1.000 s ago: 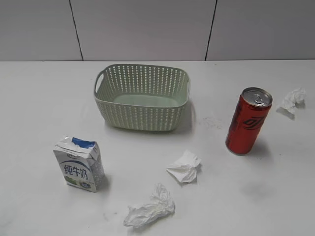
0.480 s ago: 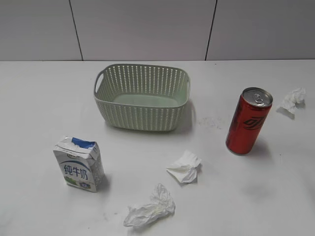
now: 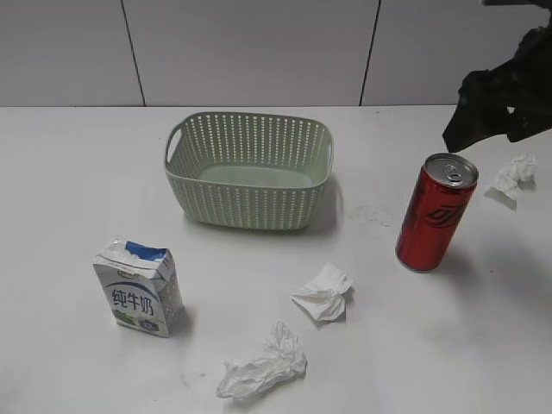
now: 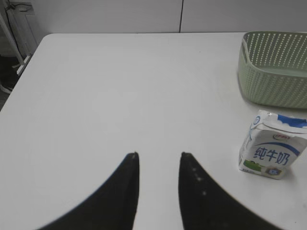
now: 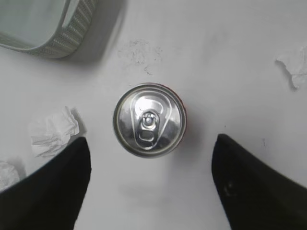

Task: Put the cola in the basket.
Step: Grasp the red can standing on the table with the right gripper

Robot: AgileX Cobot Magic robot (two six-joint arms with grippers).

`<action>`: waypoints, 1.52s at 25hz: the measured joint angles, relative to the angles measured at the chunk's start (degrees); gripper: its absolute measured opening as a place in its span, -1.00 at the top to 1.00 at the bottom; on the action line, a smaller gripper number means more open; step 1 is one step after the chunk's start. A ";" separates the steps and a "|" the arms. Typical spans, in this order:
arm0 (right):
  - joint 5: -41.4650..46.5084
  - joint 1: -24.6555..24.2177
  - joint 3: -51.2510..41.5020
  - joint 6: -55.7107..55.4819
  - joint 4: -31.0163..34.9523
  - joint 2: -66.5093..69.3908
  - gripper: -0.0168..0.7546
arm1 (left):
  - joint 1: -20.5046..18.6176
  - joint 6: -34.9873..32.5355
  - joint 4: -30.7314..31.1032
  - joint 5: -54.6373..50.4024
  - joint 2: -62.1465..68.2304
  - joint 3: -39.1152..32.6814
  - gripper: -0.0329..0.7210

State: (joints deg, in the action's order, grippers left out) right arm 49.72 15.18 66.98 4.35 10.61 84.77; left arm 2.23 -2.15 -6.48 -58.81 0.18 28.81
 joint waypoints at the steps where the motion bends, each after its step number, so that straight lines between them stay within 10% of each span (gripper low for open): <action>1: 0.00 1.16 0.63 -1.35 -1.39 1.22 -0.58 | 0.00 0.00 0.00 0.00 0.00 0.00 0.31; 38: -3.81 4.95 2.37 -9.84 -8.55 19.12 -0.40 | 0.00 0.00 0.00 0.00 0.00 0.00 0.31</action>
State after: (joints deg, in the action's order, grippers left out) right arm 45.91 20.13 69.35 -5.49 2.07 103.89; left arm 2.23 -2.15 -6.48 -58.81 0.18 28.81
